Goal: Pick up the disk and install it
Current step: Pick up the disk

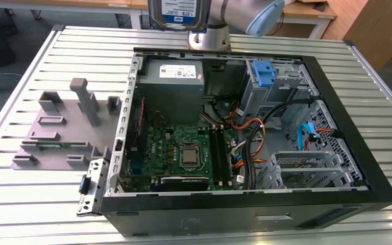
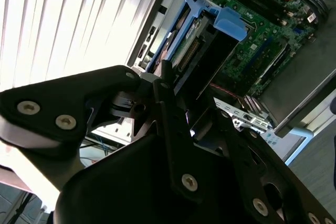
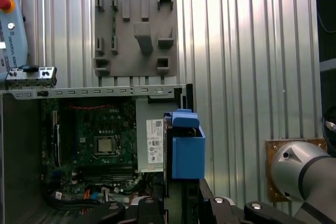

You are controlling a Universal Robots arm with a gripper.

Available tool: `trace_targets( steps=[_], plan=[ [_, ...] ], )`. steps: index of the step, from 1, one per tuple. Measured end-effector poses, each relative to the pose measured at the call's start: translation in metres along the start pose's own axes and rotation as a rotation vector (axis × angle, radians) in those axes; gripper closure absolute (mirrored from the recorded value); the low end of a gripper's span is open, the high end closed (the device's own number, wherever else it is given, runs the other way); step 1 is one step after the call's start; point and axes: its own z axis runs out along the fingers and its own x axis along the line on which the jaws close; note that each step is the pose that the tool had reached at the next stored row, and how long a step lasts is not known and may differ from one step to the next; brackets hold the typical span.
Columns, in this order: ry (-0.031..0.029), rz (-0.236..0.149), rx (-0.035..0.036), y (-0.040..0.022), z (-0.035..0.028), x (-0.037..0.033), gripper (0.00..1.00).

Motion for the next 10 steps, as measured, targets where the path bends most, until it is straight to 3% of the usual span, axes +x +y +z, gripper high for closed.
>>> trace_targets(
  steps=[10],
  plan=[
    [0.0001,0.0,0.0,-0.0027,0.001,0.0034,0.65]
  ],
)
